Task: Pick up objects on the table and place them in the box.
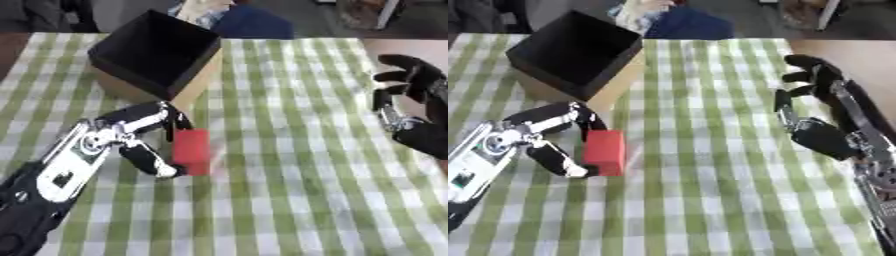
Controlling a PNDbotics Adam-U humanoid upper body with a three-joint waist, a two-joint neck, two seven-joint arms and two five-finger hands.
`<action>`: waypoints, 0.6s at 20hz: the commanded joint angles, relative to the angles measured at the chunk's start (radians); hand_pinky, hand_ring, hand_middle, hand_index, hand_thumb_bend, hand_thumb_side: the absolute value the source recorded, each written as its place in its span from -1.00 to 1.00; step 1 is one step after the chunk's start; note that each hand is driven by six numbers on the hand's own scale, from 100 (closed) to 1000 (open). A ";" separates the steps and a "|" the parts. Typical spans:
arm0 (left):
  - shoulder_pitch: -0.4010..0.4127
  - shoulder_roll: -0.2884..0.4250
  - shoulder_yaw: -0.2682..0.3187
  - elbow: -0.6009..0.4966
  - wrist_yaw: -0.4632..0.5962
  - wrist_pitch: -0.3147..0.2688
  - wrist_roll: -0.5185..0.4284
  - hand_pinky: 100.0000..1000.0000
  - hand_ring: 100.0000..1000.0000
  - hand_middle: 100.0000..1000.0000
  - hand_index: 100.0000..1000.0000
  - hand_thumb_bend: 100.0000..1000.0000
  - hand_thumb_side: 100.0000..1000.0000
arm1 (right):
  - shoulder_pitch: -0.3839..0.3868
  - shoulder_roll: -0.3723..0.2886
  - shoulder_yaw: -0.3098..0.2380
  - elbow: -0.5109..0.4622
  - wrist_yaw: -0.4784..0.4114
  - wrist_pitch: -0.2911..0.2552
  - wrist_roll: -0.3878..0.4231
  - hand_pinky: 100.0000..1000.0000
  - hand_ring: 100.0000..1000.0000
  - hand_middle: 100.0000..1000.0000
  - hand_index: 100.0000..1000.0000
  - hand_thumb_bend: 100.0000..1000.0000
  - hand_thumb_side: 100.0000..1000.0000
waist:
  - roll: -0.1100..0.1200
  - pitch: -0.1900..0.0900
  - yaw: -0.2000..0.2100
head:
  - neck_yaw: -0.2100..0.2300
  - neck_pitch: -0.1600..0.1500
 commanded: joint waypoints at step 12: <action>-0.014 0.047 0.100 -0.148 0.042 0.055 0.109 0.42 -0.03 -0.16 0.22 -0.32 -0.90 | -0.006 -0.016 -0.008 -0.009 -0.005 -0.002 -0.001 0.36 0.59 0.76 0.81 -1.00 -0.33 | 0.000 -0.017 0.005 | -0.001 0.001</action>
